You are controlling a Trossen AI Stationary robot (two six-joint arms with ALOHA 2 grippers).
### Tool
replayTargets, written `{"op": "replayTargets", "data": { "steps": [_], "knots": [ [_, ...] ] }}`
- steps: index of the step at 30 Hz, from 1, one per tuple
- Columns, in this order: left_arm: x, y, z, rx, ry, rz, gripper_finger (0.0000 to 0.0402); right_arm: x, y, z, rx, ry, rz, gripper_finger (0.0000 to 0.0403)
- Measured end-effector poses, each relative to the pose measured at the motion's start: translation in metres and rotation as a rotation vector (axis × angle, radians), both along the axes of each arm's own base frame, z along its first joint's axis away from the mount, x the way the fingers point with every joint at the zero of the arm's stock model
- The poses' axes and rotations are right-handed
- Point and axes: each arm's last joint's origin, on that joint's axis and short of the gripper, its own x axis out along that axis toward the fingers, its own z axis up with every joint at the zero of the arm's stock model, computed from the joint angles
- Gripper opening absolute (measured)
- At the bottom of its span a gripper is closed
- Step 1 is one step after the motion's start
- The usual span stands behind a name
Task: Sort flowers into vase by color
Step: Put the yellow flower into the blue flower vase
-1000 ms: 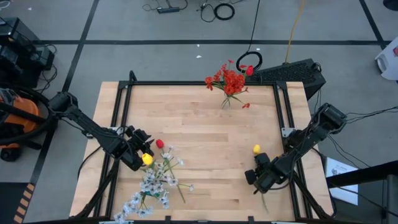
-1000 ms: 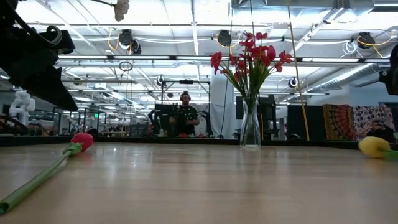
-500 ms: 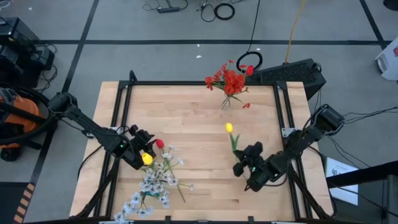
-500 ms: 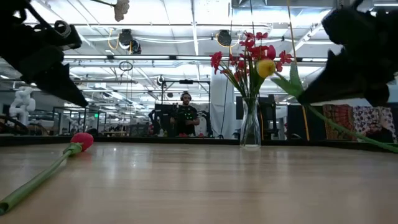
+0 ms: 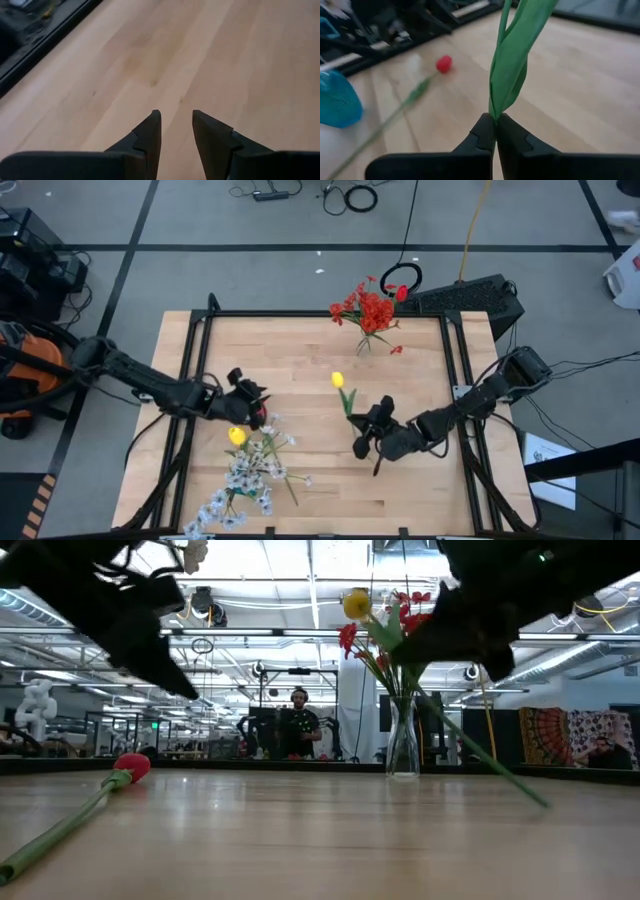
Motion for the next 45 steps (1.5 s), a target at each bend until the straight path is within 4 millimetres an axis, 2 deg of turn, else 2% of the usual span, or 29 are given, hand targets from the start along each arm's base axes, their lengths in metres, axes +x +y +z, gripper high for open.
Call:
{"op": "replayTargets", "data": {
  "steps": [7, 13, 18, 26, 30, 33, 39, 45],
  "knots": [
    [0.023, 0.012, 0.02, -0.042, -0.195, -0.169, 0.0118, 0.011, -0.008, 0.012, -0.078, -0.064, 0.027, 0.0],
    [0.033, 0.015, 0.037, -0.091, -0.373, -0.3, 0.0118, 0.023, -0.014, 0.027, -0.085, -0.176, 0.117, 0.0],
    [0.037, 0.014, 0.049, -0.101, -0.494, -0.387, 0.0118, 0.039, -0.017, 0.039, -0.22, -0.218, 0.166, 0.0],
    [0.037, 0.013, 0.05, -0.115, -0.512, -0.405, 0.0118, 0.095, -0.02, 0.072, -0.446, -0.201, 0.213, 0.0],
    [0.037, 0.01, 0.05, -0.14, -0.512, -0.454, 0.0118, 0.117, -0.026, 0.076, -0.492, -0.155, 0.199, 0.0],
    [0.037, 0.007, 0.05, -0.147, -0.511, -0.473, 0.0118, 0.124, -0.029, 0.077, -0.507, -0.15, 0.19, 0.0],
    [0.036, 0.004, 0.05, -0.15, -0.51, -0.487, 0.0118, 0.127, -0.033, 0.078, -0.497, -0.159, 0.177, 0.0],
    [0.037, 0.004, 0.053, -0.147, -0.544, -0.489, 0.0118, 0.129, -0.036, 0.082, -0.456, -0.226, 0.246, 0.0]
  ]
}}
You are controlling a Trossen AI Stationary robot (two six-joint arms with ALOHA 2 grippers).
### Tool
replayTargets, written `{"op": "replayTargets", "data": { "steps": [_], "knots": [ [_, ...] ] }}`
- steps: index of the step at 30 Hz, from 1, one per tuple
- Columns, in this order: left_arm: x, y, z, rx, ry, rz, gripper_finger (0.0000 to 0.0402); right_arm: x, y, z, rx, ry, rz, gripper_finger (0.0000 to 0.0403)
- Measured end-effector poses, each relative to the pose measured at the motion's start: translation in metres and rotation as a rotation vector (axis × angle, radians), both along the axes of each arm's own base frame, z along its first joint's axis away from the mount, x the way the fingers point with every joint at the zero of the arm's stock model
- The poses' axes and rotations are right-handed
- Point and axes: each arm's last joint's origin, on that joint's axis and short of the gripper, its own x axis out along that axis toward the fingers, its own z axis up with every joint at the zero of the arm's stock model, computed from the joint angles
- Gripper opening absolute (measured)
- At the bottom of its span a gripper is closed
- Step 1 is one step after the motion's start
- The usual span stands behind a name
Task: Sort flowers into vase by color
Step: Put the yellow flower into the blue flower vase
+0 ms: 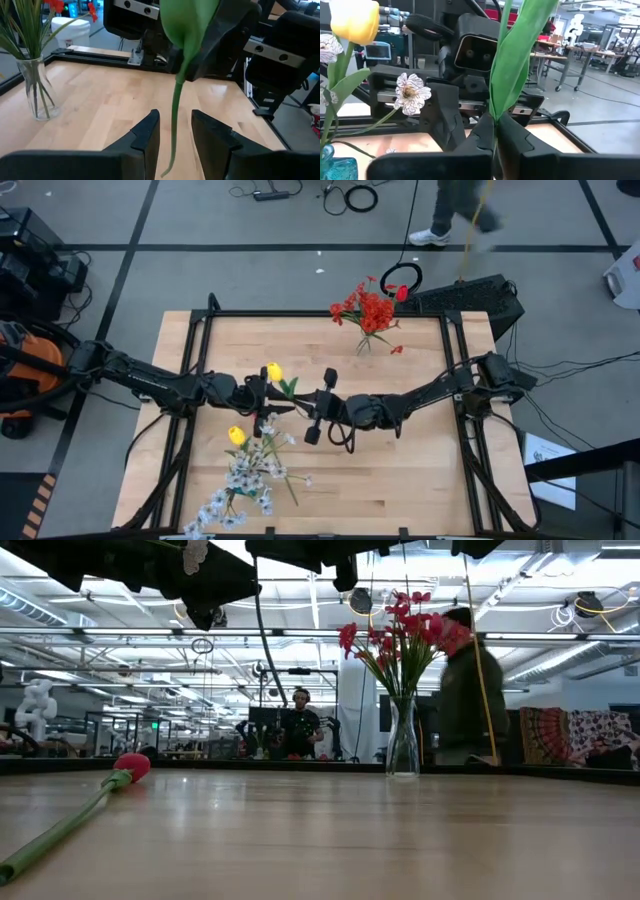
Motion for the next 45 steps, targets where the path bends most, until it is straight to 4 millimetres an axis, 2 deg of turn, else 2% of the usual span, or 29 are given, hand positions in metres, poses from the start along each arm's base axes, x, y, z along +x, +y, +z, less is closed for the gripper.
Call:
{"op": "replayTargets", "data": {
  "steps": [13, 16, 21, 26, 34, 38, 41, 45],
  "knots": [
    [0.001, -0.001, 0.004, -0.011, -0.044, -0.027, 0.0113, 0.001, 0.001, -0.002, 0.04, -0.006, 0.052, 0.0],
    [0.0, -0.002, 0.004, -0.014, -0.043, -0.052, 0.0089, 0.001, 0.001, -0.002, 0.041, -0.006, 0.052, 0.0],
    [0.0, -0.002, 0.004, -0.014, -0.039, -0.056, 0.002, 0.001, 0.001, -0.002, 0.04, -0.005, 0.05, 0.0],
    [0.0, -0.002, 0.003, -0.014, -0.033, -0.055, 0.0011, 0.001, 0.001, -0.003, 0.041, -0.003, 0.051, 0.0002],
    [0.0, -0.002, 0.002, -0.013, -0.016, -0.055, 0.0004, 0.0, 0.001, -0.002, 0.065, 0.006, 0.047, 0.0051],
    [-0.002, -0.001, -0.002, -0.004, 0.037, -0.05, 0.0003, -0.005, 0.001, 0.005, 0.063, 0.01, 0.043, 0.0084],
    [-0.011, 0.003, -0.002, 0.025, 0.092, 0.033, 0.0003, -0.009, 0.0, 0.009, 0.056, 0.059, 0.039, 0.0102],
    [-0.034, 0.013, 0.003, 0.058, 0.172, 0.127, 0.0003, -0.017, -0.001, 0.006, 0.118, 0.163, 0.006, 0.0114]
  ]
}}
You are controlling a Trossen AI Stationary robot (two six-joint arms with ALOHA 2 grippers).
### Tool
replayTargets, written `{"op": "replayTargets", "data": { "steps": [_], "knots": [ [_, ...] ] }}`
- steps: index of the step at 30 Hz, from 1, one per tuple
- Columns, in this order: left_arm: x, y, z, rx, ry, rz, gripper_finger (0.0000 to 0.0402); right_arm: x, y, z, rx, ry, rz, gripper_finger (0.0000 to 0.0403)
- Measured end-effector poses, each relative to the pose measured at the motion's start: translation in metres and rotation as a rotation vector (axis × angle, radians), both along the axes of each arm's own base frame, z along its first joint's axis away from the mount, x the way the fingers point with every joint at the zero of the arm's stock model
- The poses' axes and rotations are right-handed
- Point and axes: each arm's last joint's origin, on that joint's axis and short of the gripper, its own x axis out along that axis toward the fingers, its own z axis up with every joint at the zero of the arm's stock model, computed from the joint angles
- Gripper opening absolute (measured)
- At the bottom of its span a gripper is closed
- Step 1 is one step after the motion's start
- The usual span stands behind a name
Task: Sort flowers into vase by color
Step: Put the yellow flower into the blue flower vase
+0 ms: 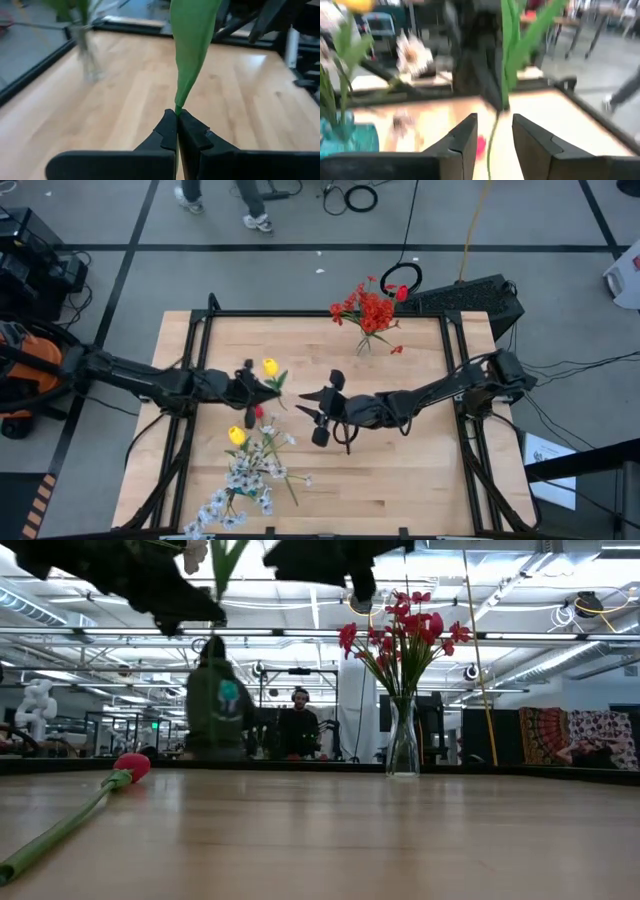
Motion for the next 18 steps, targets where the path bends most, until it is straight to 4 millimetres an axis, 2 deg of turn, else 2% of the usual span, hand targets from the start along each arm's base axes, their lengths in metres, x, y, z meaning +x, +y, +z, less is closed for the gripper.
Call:
{"op": "replayTargets", "data": {
  "steps": [7, 13, 18],
  "knots": [
    [-0.049, 0.005, 0.014, -0.054, 0.018, 0.036, 0.0002, -0.011, -0.003, -0.012, 0.117, 0.162, -0.062, 0.0109],
    [-0.082, -0.004, 0.017, -0.107, 0.027, -0.1, 0.0002, -0.018, -0.001, -0.02, 0.129, 0.24, -0.138, 0.0095],
    [-0.103, -0.011, 0.02, -0.175, 0.006, -0.202, 0.0002, -0.022, 0.005, -0.024, 0.153, 0.273, -0.148, 0.0091]
  ]
}}
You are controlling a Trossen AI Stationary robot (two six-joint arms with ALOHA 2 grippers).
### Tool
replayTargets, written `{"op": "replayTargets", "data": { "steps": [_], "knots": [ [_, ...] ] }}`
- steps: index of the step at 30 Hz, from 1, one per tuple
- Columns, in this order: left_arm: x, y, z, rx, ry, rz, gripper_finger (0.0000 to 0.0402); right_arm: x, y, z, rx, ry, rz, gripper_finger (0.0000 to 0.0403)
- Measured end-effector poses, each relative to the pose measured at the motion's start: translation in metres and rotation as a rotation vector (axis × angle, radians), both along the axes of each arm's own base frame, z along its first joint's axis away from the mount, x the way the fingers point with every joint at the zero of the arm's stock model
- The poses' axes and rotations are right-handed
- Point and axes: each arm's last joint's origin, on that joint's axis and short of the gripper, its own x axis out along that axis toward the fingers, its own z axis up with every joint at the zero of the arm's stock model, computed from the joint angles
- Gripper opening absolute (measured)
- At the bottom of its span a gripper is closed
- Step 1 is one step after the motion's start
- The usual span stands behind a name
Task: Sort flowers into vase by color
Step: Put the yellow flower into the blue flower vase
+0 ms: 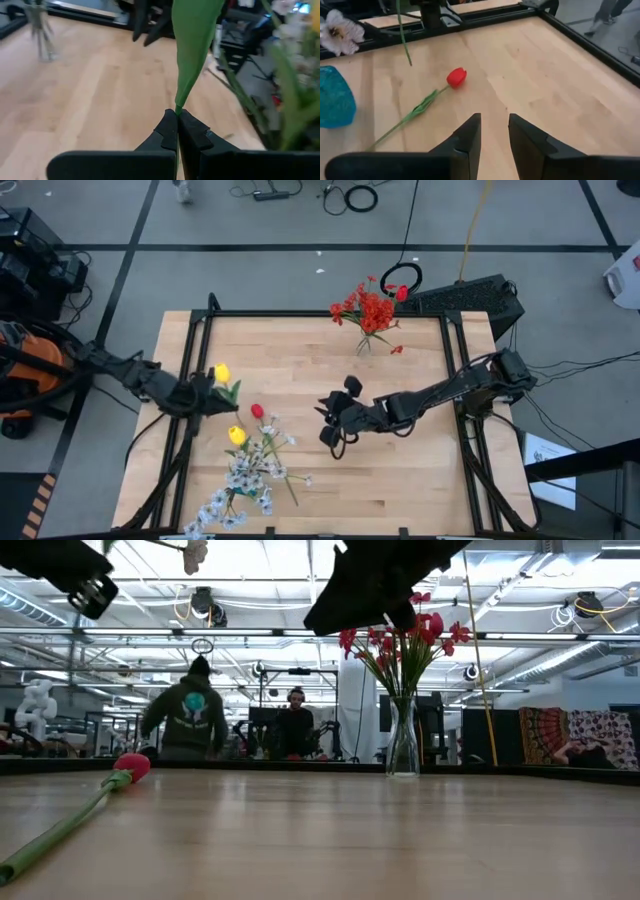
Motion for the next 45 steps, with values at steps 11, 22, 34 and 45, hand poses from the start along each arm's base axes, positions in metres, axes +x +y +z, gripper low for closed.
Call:
{"op": "replayTargets", "data": {
  "steps": [11, 22, 34, 45],
  "knots": [
    [-0.018, -0.013, 0.001, -0.121, 0.012, -0.158, 0.0001, -0.011, 0.017, -0.007, 0.004, 0.044, -0.063, 0.0091],
    [-0.004, -0.049, 0.013, -0.205, -0.071, -0.291, 0.0001, -0.014, 0.021, -0.007, -0.003, 0.035, -0.097, 0.0091],
    [0.007, -0.069, 0.028, -0.252, -0.138, -0.312, 0.0001, -0.014, 0.021, -0.007, 0.005, 0.032, -0.097, 0.0091],
    [0.015, -0.077, 0.022, -0.154, -0.125, -0.274, 0.0001, -0.014, 0.022, -0.006, 0.017, 0.021, -0.097, 0.0091]
  ]
}}
